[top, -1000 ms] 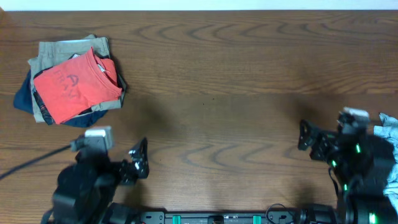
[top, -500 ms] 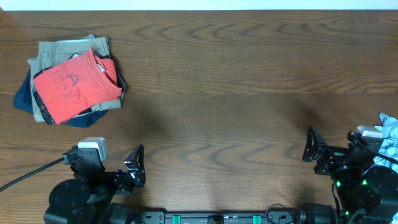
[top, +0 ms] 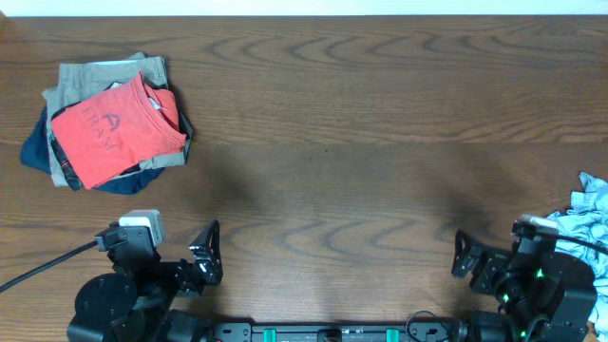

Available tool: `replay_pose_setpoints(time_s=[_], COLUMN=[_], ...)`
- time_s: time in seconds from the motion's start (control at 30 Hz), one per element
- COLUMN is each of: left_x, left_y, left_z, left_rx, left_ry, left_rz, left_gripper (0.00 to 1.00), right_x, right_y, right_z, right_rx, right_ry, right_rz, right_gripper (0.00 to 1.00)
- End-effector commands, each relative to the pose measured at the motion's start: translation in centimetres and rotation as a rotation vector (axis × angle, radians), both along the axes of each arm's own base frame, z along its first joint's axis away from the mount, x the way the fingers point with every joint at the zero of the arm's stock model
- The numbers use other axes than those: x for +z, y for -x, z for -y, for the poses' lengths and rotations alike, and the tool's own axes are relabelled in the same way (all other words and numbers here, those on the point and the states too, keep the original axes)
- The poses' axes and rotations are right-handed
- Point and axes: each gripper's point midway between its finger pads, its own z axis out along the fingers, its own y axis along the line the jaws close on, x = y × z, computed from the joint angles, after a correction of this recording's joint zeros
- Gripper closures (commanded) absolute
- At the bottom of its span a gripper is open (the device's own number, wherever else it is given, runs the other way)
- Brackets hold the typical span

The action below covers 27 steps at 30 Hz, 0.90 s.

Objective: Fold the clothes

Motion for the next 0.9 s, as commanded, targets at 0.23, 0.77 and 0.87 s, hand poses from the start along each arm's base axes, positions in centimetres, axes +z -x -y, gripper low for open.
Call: replay_pose_setpoints(time_s=[0.23, 0.77, 0.87], left_x=[-0.3, -0.3, -0.3], left_y=[-0.1, -0.1, -0.1], left_z=[-0.2, -0.2, -0.2], left_rx=[0.011, 0.011, 0.011], left_ry=[-0.008, -0.008, -0.007], left_rz=[-0.006, -0.006, -0.006], left_gripper=[0.02, 0.02, 0.02], right_x=[-1.5, 0.2, 0.3], right_y=[-0.3, -7.7, -8.4], right_z=[-0.7, -2.4, -2.4], right_rx=[0.033, 0.164, 0.176], right_ry=[-0.016, 0.062, 0.103], right_rz=[0.097, 0.636, 0.712], right_gripper=[0.01, 0.01, 0.01])
